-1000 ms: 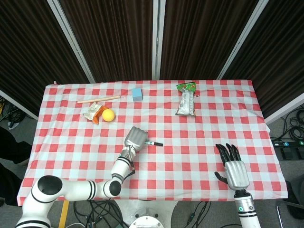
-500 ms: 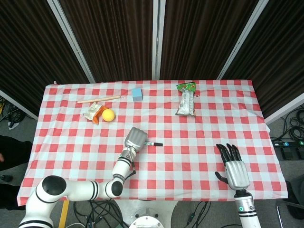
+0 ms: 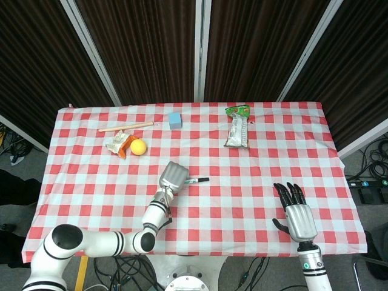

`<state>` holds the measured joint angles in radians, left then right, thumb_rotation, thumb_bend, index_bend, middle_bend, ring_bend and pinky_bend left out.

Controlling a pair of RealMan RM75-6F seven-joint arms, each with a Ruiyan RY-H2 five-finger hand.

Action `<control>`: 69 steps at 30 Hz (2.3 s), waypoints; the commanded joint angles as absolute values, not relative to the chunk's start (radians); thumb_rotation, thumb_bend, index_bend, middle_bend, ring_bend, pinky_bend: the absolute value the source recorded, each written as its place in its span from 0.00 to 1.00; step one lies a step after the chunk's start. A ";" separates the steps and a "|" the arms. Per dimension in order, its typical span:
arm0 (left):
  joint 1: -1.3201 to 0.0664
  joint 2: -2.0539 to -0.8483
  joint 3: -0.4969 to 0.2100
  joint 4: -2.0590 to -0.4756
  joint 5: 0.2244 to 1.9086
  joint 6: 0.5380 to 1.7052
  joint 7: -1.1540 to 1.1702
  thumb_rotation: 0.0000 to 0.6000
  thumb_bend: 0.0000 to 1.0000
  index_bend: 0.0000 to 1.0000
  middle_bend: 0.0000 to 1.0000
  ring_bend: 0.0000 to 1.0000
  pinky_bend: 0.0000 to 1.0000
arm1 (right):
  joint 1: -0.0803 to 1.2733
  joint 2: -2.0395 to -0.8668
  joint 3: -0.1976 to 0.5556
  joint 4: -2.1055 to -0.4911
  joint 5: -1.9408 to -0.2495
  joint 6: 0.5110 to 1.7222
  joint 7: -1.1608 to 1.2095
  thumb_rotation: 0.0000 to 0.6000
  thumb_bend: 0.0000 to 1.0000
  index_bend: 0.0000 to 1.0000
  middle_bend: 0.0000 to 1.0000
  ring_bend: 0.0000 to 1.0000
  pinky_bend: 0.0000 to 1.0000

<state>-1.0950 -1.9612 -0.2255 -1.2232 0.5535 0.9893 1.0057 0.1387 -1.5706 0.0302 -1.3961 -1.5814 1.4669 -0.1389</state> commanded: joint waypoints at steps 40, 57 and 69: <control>-1.125 -1.922 -0.259 -1.374 0.646 1.050 0.958 1.00 0.37 0.58 0.61 1.00 0.88 | 0.531 -1.823 0.206 -1.213 -1.497 1.206 -0.386 1.00 0.21 0.46 0.41 0.13 0.08; -1.124 -1.908 -0.258 -1.397 0.649 1.068 0.951 1.00 0.38 0.58 0.61 1.00 0.88 | 0.551 -1.861 0.184 -1.182 -1.469 1.206 -0.386 1.00 0.21 0.47 0.42 0.13 0.08; -1.123 -1.908 -0.263 -1.414 0.647 1.073 0.939 1.00 0.38 0.58 0.61 1.00 0.88 | 0.561 -1.886 0.178 -1.156 -1.466 1.222 -0.368 1.00 0.21 0.49 0.44 0.14 0.08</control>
